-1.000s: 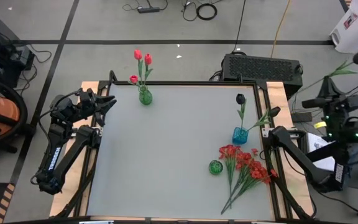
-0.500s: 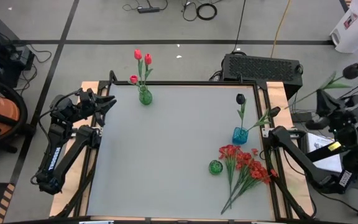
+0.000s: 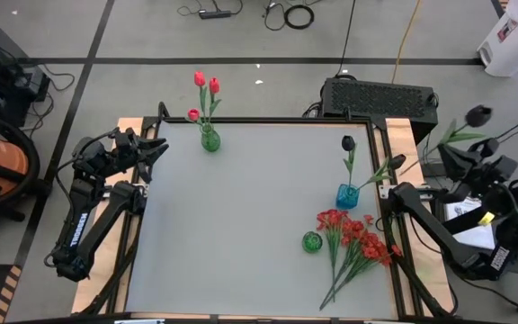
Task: Sort flowers into vase by color
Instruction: Put the black flower into the right green vase
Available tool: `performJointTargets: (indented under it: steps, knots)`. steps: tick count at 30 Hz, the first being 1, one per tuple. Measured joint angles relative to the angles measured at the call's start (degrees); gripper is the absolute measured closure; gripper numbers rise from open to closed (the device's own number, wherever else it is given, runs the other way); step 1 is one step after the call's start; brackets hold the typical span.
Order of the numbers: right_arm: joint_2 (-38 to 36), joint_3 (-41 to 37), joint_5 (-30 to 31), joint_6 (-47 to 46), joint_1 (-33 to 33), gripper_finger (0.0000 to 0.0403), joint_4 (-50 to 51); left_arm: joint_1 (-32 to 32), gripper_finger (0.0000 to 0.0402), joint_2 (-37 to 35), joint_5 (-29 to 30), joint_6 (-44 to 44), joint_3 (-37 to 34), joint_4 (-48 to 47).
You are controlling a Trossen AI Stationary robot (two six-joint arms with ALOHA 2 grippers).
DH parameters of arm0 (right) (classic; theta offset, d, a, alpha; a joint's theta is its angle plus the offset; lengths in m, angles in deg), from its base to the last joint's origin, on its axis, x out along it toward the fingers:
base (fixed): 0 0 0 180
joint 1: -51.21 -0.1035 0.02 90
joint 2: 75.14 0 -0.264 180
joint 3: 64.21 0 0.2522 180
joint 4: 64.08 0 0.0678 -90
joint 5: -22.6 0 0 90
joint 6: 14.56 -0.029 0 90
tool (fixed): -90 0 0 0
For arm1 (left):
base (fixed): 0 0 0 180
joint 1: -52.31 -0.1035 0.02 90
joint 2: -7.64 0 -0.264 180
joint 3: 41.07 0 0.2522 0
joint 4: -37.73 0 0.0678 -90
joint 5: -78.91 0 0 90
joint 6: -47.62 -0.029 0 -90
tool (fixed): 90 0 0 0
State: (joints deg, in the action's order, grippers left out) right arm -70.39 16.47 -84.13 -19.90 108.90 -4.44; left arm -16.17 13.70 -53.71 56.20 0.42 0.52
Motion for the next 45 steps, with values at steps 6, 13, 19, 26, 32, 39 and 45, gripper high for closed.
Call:
performJointTargets:
  steps: [6,13,19,26,32,39,45]
  knots:
    - [0.0,0.0,-7.8,-2.7,0.0,0.0403,4.5,0.0,0.0283,0.0,0.0,0.0,0.0,0.0]
    - [0.0,0.0,-16.3,-4.6,0.1,0.0403,8.8,0.0,0.0283,0.0,0.0,0.0,0.0,0.0]
    - [0.0,-2.6,-16.5,-8.0,0.2,0.0403,6.5,0.0,0.0283,0.0,0.0,0.0,0.0,0.0]
    - [0.0,-10.9,-20.2,-13.2,0.9,0.0403,-4.6,0.0,0.0283,0.0,0.0,0.0,0.0,0.0]
    - [0.0,-17.4,-22.7,-16.3,0.8,0.0403,-15.3,0.0,0.0283,0.0,0.0,0.0,0.0,0.0]
    - [0.0,-23.2,-22.8,-16.2,0.8,0.0403,-18.5,0.0,0.0283,0.0,0.0,0.0,0.0,0.0]
    - [0.0,-26.9,-23.9,-16.3,0.8,0.0403,-22.2,0.0,0.0283,0.0,0.0,0.0,0.0,0.0]
